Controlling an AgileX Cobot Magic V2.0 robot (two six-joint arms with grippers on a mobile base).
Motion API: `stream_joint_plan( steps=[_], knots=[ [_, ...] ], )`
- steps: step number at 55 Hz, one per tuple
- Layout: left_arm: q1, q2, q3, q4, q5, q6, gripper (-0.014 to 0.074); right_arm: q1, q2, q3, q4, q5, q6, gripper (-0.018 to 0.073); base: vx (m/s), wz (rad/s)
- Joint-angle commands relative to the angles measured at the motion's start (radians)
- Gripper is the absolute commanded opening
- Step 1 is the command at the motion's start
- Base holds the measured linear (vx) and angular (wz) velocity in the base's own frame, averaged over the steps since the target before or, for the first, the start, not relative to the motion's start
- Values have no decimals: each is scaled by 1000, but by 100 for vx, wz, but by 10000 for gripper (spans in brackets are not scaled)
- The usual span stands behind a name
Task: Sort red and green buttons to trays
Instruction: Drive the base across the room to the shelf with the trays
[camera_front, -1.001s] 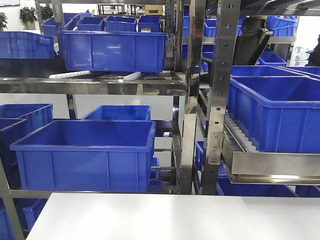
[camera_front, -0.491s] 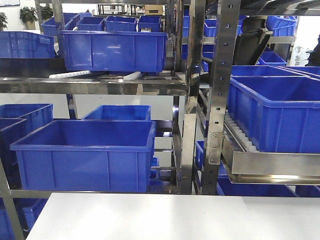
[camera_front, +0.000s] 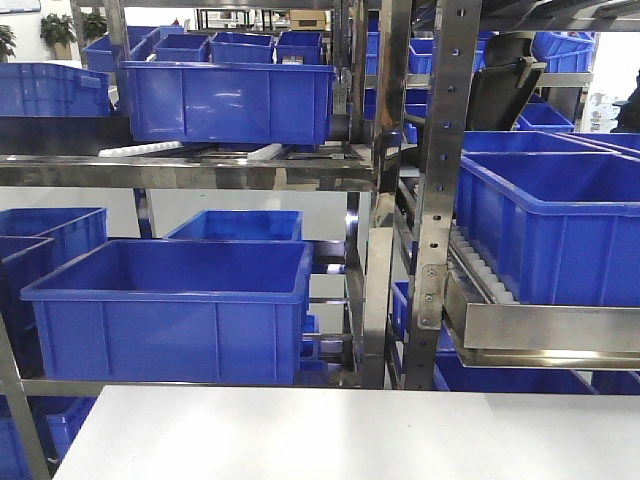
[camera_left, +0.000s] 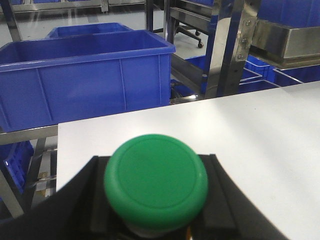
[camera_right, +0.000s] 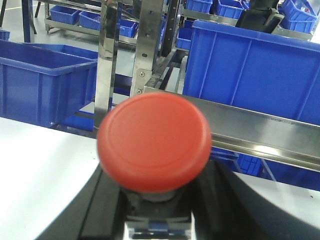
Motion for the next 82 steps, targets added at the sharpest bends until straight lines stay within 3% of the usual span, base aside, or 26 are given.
stream_joint_plan(
  steps=[1,82],
  knots=[
    [-5,-1,-32,-2,-91,-2,0,0,6,-36,-7,-98,-10,-10,0,2],
    [-5,-1,-32,-2,-91,-2,0,0,6,-36,-7,-95,-10,-10,-6,48]
  ],
)
